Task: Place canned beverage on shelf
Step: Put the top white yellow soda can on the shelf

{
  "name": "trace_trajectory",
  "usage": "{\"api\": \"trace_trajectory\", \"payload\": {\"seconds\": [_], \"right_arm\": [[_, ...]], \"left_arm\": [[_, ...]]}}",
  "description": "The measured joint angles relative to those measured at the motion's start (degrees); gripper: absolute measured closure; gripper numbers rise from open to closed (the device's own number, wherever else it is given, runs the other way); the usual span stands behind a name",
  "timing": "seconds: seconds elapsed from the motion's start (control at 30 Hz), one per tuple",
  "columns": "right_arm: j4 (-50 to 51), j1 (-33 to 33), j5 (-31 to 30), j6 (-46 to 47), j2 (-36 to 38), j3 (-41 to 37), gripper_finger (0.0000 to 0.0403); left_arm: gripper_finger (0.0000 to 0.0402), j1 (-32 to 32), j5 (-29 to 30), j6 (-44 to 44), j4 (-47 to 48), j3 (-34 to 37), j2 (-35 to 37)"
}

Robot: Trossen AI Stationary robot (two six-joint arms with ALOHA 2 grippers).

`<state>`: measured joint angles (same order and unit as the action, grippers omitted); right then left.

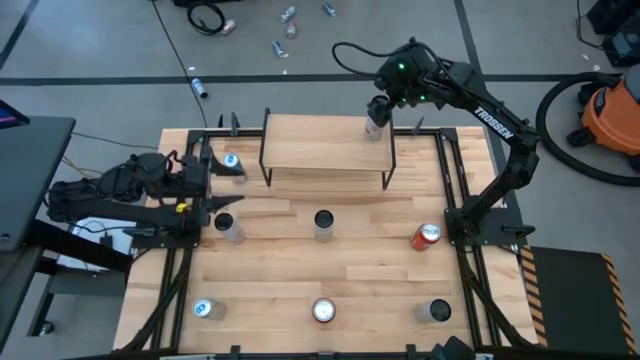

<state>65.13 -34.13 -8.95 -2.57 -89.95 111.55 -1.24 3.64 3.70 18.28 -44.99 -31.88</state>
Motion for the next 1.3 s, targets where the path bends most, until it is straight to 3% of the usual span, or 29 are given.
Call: {"api": "trace_trajectory", "payload": {"seconds": [0.7, 1.0, 1.3], "right_arm": [[-0.2, 0.0, 0.04, -0.11, 0.01, 0.0, 0.0045], [7.24, 0.02, 0.51, 3.0, 0.88, 0.0, 0.0045], [8.55, 1.34, 6.1, 5.99, 3.07, 0.0, 0.0045]], "left_arm": [[0.012, 0.0, 0.19, -0.14, -2.47, 0.0, -1.05], [0.012, -0.7, 0.19, -2.16, -7.23, 0.0, -9.38], [0.012, -3.26, 0.22, -6.08, -8.19, -3.58, -19.39]]}}
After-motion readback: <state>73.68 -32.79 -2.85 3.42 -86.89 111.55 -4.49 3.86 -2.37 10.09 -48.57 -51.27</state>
